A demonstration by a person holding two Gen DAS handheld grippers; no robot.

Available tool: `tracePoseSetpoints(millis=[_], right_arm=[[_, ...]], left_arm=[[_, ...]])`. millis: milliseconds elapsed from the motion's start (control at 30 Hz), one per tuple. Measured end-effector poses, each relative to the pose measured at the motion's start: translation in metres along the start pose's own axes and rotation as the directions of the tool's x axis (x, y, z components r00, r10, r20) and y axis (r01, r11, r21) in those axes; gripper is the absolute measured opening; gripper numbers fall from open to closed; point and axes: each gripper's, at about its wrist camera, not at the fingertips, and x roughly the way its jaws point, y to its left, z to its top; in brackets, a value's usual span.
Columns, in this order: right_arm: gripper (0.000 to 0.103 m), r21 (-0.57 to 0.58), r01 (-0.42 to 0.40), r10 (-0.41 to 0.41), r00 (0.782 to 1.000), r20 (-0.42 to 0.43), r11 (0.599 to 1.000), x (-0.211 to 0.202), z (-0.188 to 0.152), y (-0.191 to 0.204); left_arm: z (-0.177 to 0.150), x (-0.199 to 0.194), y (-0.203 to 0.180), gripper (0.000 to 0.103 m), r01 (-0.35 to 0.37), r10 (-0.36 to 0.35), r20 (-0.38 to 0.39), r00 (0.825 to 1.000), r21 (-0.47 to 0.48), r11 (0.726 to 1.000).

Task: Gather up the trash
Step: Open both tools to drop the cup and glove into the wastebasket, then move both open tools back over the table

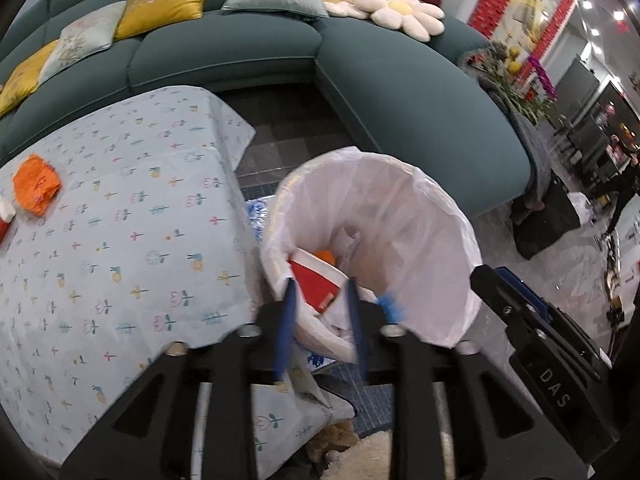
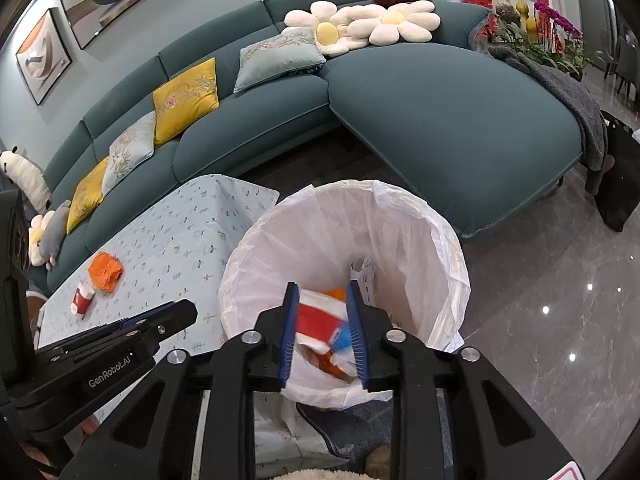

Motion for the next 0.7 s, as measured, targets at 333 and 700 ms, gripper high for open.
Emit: tracePoseSetpoints(millis=[333, 700], right_arm=[[0.033, -0.025, -0.009, 0.009, 1.000, 0.006, 1.000, -0.003, 0.002, 0.019], [0.048, -0.117, -0.051, 0.052, 0.999, 0.009, 0.992, -0.012, -0.004, 0.081]], left_arm=[[-0.005, -0.017, 0.032, 0.057, -0.047, 0.049, 0.024, 0.998, -0.074, 0.996], [-0.020, -0.056, 0.090, 0.060, -0.093, 0.105, 0.070, 0.992, -0.151, 0.984]])
